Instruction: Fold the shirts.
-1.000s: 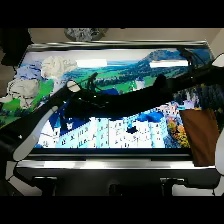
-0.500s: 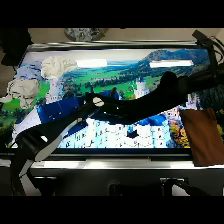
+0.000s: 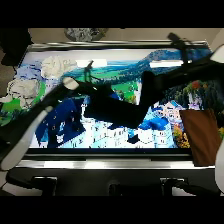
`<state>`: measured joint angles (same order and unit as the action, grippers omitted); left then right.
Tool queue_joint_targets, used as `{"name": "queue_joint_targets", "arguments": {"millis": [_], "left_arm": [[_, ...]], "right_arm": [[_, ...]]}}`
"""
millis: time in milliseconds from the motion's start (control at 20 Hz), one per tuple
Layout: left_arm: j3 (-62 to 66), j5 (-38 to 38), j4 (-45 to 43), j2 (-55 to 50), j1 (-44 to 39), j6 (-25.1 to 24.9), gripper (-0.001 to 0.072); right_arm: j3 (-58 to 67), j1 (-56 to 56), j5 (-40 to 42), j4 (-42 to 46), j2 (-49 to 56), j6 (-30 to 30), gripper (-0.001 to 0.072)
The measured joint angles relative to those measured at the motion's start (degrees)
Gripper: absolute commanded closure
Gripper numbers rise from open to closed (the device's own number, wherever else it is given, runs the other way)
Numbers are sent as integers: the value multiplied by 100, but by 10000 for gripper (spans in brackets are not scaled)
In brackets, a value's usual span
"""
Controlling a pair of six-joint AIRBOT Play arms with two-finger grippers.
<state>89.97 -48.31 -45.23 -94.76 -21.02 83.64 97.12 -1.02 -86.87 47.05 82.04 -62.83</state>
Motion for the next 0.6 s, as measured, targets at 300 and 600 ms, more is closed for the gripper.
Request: {"name": "queue_joint_targets", "arguments": {"millis": [300,600], "left_arm": [[4,-527,-984,1751,1582,114,676],[0,-879,-1198,2575,2085,129,676]], "right_arm": [[0,-1399,1497,-1027,1351,4,673],[-2,-2013,2706,-1989,2413,66,56]]}}
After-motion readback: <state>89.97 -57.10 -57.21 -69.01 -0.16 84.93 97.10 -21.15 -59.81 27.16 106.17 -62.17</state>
